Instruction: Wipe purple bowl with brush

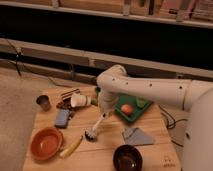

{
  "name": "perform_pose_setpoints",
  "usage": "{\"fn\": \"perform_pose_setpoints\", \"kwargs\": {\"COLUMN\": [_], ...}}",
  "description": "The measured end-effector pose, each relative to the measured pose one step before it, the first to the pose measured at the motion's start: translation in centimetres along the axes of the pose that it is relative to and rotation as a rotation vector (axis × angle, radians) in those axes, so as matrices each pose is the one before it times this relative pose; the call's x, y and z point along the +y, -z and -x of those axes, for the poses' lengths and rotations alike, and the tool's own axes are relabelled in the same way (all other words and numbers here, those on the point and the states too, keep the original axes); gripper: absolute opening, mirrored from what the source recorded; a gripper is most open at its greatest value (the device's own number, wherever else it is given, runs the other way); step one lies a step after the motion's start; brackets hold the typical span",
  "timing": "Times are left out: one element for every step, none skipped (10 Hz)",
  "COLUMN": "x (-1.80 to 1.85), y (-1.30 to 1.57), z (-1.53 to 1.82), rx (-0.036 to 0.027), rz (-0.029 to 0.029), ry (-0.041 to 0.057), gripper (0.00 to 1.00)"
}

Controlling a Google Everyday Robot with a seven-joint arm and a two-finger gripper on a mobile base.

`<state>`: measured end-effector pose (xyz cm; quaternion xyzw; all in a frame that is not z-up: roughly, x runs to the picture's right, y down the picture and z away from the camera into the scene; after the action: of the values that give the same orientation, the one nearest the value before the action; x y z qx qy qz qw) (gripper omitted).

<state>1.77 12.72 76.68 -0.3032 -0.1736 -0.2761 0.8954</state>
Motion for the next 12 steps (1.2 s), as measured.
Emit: {"fn": "perform_pose_setpoints", "kwargs": {"x": [0.118, -0.173, -0.339, -0.161, -0.367, -0.537, -0.936, -0.572, -0.541, -0.482, -0.341, -0.068], "y": [0.224, 0.313, 0.398, 0.256, 0.38, 0.261, 0.495, 0.422, 0.488, 0.369, 0.417, 0.273], "z": [-0.162, 0.13, 0.22, 0.144, 0.262, 0.503, 0.919, 0.532, 0.57, 0.544, 0.518, 0.196], "rx": [0.00264, 0.00424, 0.00801, 0.00593, 0.01178, 0.00669, 0.01076, 0.01, 0.00973, 0.00675, 0.00767, 0.00456], "rz": [-0.00483, -0.00458, -0.00486, -0.00026, 0.00541, 0.00231, 0.00278, 0.00313, 0.00232, 0.00066, 0.00054, -0.0003], "ry": [-0.00321, 0.00295, 0.00553, 0.00379, 0.01175, 0.01378, 0.02554, 0.01724, 0.01738, 0.01501, 0.01585, 0.00637], "gripper": [0.0, 0.0, 0.0, 0.0, 0.0, 0.0, 0.0, 0.0, 0.0, 0.0, 0.0, 0.0]}}
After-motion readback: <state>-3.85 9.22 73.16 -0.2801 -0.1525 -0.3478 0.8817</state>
